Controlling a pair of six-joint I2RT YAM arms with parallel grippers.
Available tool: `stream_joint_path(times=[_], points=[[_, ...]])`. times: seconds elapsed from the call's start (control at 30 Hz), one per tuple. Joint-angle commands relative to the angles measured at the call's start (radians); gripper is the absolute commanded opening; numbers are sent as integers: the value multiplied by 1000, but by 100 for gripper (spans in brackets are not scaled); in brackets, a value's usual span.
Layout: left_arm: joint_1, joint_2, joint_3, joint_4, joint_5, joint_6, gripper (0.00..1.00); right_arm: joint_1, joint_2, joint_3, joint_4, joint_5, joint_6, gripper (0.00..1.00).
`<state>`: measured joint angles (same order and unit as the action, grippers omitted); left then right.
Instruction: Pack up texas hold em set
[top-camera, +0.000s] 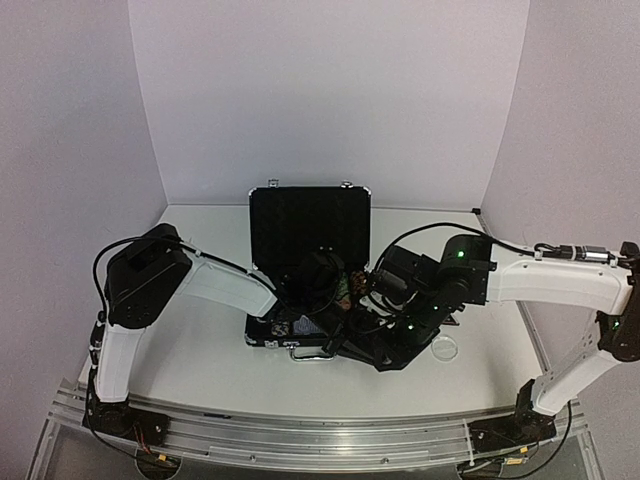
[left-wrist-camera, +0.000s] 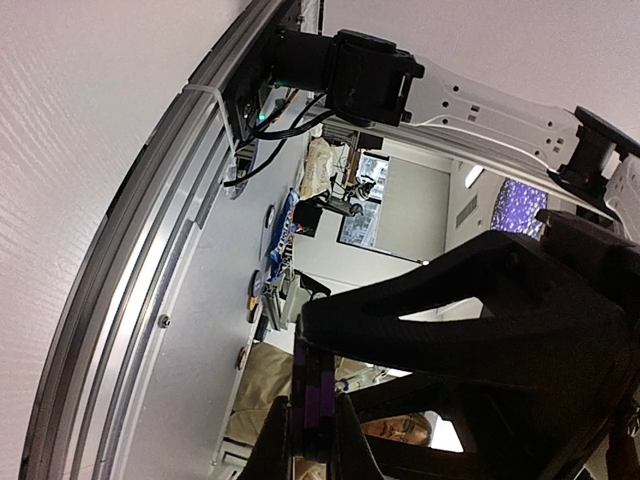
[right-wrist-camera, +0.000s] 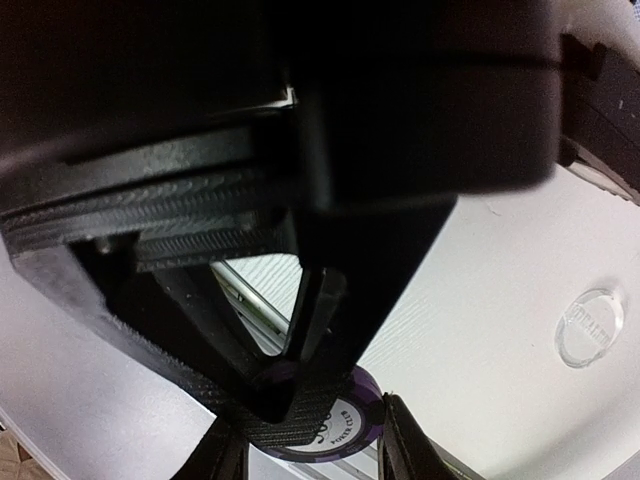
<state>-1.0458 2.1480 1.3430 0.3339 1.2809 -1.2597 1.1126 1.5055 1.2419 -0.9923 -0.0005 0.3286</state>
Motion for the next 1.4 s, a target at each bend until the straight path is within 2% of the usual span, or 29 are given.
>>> stream_joint_path(times=[0.0, 0.07, 0.13, 0.23, 0.3, 0.37, 0.47, 0.53, 0.63, 0.73, 0.83, 0.93, 1.03, 1.27, 1.37], points=[[-12, -1, 44, 19, 39, 0, 0, 0, 1, 32, 4, 46, -7, 0], [-12, -4, 48, 5, 39, 15, 0, 0, -3, 31, 2, 57, -1, 2], [-11, -10, 61, -36, 33, 55, 0, 1, -11, 29, 2, 70, 12, 13], [-8, -16, 116, -204, 7, 202, 0, 0, -32, 33, 2, 71, 27, 48], [2, -16, 190, -390, -39, 367, 0, 0, -62, 33, 3, 67, 33, 64], [19, -16, 278, -605, -133, 546, 0, 0, -100, 34, 2, 67, 37, 78], [62, -26, 356, -730, -267, 701, 0, 0, -184, 25, 4, 81, 52, 90], [104, -31, 393, -787, -340, 772, 0, 0, -237, 17, 3, 94, 61, 92], [178, -51, 509, -940, -585, 914, 0, 0, -326, -16, 5, 144, 83, 94], [254, -103, 605, -993, -768, 1062, 0, 0, -392, -52, 6, 257, 138, 96], [276, -152, 658, -1034, -967, 1302, 0, -1, -407, -79, 5, 370, 208, 97], [277, -219, 592, -1019, -989, 1563, 0, -2, -370, -80, 5, 478, 250, 98], [290, -274, 523, -1058, -998, 1760, 0, -3, -300, -59, 5, 562, 288, 97], [319, -380, 378, -1264, -945, 2133, 0, -37, -160, 1, 2, 631, 371, 97], [340, -466, 236, -1275, -938, 2221, 0, -43, -131, 1, 1, 662, 431, 97]])
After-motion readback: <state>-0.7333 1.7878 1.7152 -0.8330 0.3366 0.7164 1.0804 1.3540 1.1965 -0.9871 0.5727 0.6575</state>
